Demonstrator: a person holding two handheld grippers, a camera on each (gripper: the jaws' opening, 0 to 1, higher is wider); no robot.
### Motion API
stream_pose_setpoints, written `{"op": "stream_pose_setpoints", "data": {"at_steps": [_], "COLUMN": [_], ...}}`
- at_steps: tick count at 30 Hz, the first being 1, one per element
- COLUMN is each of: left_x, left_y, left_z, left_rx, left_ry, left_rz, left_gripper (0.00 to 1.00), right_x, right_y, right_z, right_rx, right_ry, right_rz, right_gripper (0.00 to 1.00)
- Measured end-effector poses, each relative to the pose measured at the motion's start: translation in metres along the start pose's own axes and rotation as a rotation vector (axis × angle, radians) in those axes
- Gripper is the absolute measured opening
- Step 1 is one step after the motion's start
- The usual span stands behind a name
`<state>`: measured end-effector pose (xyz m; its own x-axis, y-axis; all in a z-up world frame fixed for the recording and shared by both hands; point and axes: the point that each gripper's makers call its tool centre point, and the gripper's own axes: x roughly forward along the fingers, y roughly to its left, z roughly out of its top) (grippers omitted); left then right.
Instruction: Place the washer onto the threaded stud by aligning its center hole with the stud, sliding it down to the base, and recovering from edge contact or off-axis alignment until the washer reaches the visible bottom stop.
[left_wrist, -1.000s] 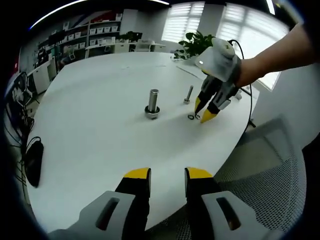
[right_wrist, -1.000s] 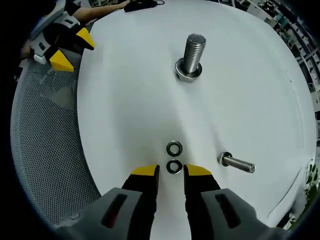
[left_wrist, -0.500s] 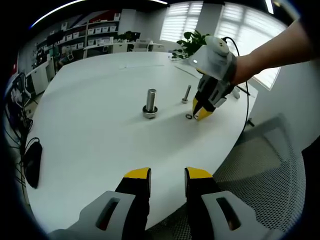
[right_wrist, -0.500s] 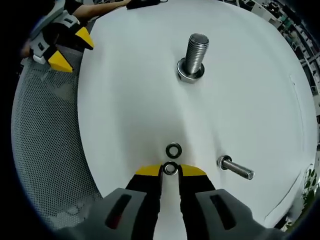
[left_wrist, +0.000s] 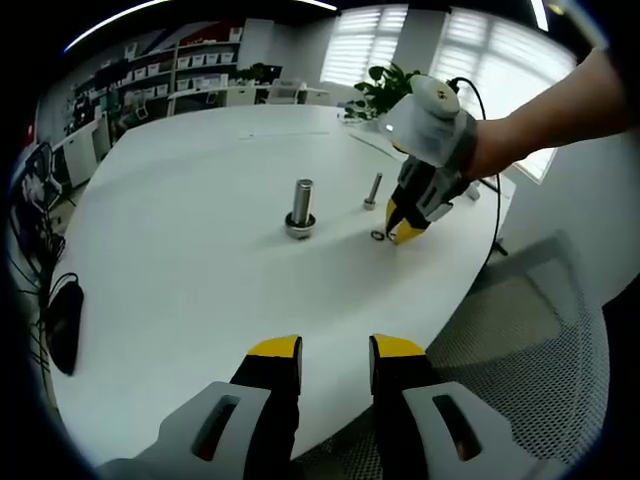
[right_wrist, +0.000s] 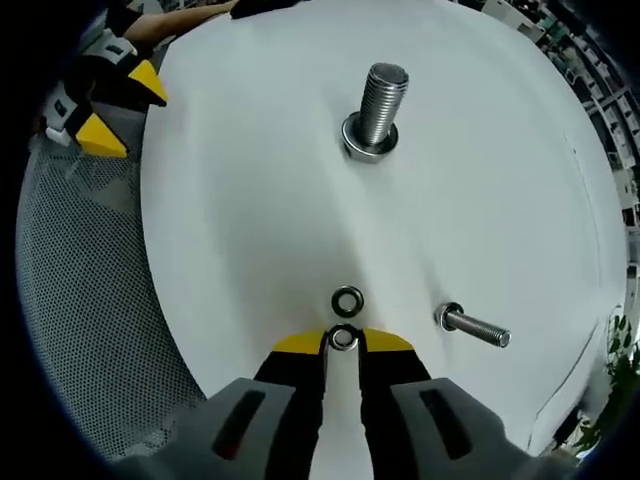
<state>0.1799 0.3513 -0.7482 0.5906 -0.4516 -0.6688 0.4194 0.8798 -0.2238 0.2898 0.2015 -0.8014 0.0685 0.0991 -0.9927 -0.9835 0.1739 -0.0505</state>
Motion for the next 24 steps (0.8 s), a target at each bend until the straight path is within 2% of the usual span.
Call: {"op": "stream_pose_setpoints", "data": {"at_steps": [7,16,20,24], "left_x": [-0.0008,-0.0008,-0.0007,-0.0007], "left_y": [0.0005,-0.0008,-0.0010,-0.0018], "left_z": [0.0014,0.0020,0.0019,0.0021], "left_rx": [-0.007,-0.002,-0.005,-0.001], "left_ry": [-0.008,-0.010,-0.011,-0.010], "left_rz": [0.000,-0.005,-0.008,-0.010], "left_gripper": [0.25,0.25,0.25,0.25], "right_x": [-0.0006,-0.0012,-0.0015,-0.0088], "right_y": [-0.0014,-0.0022,-0.0020,-0.0071], "right_z": [-0.0010,-0.0020,-0.0042,-0.0010], "right_rx": [0.036,0.044,0.040,0.071], "right_ry": [-0.014,-0.049,-0.041,-0.071], "right_rz": [-0.002,0.012,0.016,0.018], "right_gripper": [0.13,0.13,0.13,0.13]}}
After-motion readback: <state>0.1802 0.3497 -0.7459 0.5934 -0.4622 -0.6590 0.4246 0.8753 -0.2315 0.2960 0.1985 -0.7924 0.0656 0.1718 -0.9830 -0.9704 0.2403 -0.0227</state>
